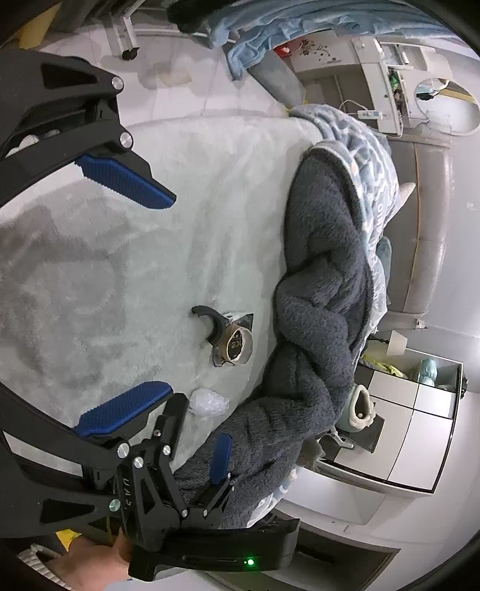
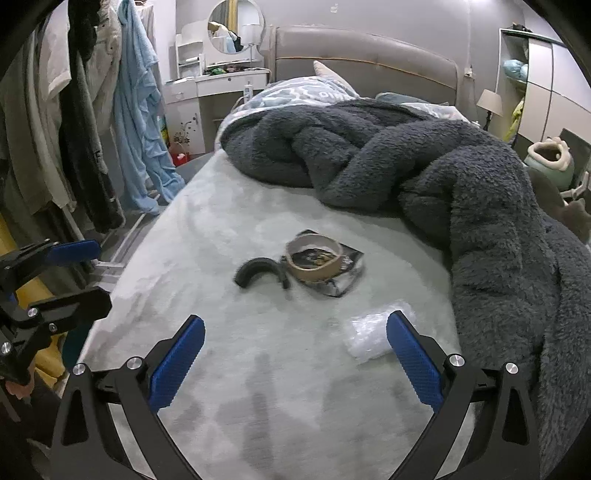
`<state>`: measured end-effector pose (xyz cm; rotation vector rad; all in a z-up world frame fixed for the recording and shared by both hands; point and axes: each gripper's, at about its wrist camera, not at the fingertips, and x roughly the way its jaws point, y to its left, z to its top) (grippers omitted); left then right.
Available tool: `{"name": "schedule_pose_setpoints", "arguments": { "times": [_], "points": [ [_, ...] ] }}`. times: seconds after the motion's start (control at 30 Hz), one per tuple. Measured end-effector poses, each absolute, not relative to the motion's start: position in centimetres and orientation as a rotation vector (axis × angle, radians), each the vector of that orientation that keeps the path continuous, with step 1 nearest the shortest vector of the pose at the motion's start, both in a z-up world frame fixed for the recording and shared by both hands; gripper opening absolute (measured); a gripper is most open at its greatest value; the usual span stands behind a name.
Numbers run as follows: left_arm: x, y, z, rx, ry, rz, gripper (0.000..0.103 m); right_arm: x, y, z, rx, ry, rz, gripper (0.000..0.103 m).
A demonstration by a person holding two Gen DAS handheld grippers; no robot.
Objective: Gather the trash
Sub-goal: 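Grasp the black curved piece with the left tool while the right tool grasps the second bubble wrap roll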
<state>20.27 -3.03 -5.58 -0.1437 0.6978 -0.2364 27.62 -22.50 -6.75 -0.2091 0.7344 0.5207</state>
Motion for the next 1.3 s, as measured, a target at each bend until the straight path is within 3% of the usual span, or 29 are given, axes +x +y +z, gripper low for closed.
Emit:
{"name": "schedule_pose_setpoints", "arguments": {
  "times": [1.0,1.3],
  "points": [
    [27.9,-5.7,-9.3,-0.067,0.746,-0.361,0.095,33.2,-25.2,-10.0,-0.252,0.759,0.447,0.100],
    [30.2,-7.2,-10.7,-0.037,0.791,-0.379,0.078,35.3,-25.5,-11.8,-0.281,0.820,0.396,0.099]
  ]
}}
